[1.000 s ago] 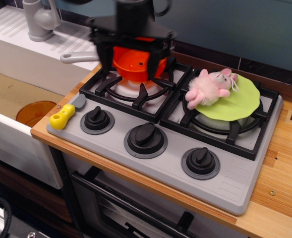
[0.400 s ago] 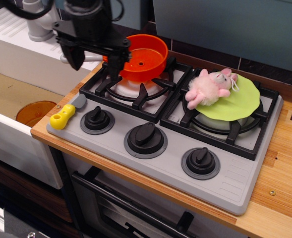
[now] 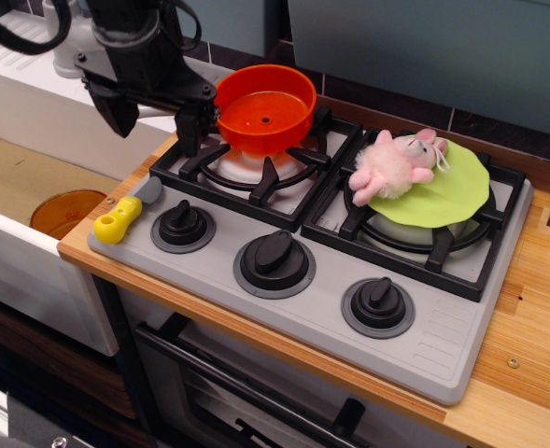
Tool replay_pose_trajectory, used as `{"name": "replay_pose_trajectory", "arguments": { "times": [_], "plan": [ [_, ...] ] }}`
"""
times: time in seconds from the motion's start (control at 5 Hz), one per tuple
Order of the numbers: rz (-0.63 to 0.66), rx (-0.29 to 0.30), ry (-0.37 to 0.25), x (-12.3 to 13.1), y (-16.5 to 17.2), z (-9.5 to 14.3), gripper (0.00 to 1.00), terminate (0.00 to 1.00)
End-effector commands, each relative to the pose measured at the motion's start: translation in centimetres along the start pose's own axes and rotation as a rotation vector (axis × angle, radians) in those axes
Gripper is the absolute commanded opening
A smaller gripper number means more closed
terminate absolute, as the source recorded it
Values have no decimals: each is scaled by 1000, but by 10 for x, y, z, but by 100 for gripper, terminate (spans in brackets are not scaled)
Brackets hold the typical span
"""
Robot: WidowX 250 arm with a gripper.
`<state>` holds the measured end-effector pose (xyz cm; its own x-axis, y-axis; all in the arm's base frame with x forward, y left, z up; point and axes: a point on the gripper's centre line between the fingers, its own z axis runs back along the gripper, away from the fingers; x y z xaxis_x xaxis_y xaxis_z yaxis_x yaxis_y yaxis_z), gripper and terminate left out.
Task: End effector transition from object to object
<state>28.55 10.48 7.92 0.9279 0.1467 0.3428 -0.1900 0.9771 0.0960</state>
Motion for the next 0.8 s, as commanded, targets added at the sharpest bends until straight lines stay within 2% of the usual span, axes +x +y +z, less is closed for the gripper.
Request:
{"name": "replay_pose_trajectory", "arguments": {
  "times": [0.0, 0.4, 0.6],
  "plan": [
    [27, -7, -58, -11, 18, -19, 100, 0],
    [38, -33, -90, -38, 31, -39, 100, 0],
    [41, -41, -92, -46, 30, -47, 100, 100]
  ]
}}
